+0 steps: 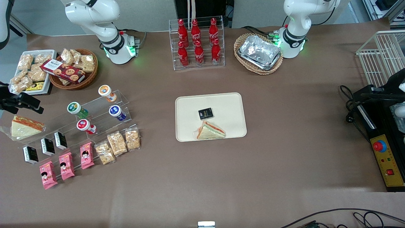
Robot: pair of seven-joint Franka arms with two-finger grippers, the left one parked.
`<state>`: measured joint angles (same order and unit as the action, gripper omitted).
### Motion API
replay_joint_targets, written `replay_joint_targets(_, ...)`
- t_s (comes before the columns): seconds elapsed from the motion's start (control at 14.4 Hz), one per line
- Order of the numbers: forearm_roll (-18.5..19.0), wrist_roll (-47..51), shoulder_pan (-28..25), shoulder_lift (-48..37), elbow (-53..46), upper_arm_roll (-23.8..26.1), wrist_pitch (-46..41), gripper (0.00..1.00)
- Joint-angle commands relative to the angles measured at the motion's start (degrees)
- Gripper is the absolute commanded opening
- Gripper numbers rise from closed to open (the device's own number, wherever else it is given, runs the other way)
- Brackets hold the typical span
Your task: Place green gum on tray
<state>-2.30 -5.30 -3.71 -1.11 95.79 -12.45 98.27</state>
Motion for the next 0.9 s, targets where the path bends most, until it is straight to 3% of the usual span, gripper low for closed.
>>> replay_joint_targets(0.0,-0.43,0.29,0.37,-0.03,-0.34,-0.21,-0.71,1.00)
replay_joint_targets(0.42,0.45,-0.15,-0.33,0.32,-0.25,0.05,-0.80,1.00)
replay_joint_targets(0.56,1.42,-5.66,0.37,-0.12,-0.51,-0.21,-2.55,1.00)
replay_joint_targets(0.83,2.03,-6.75,0.28,-0.64,-0.25,-0.21,-2.91,1.00)
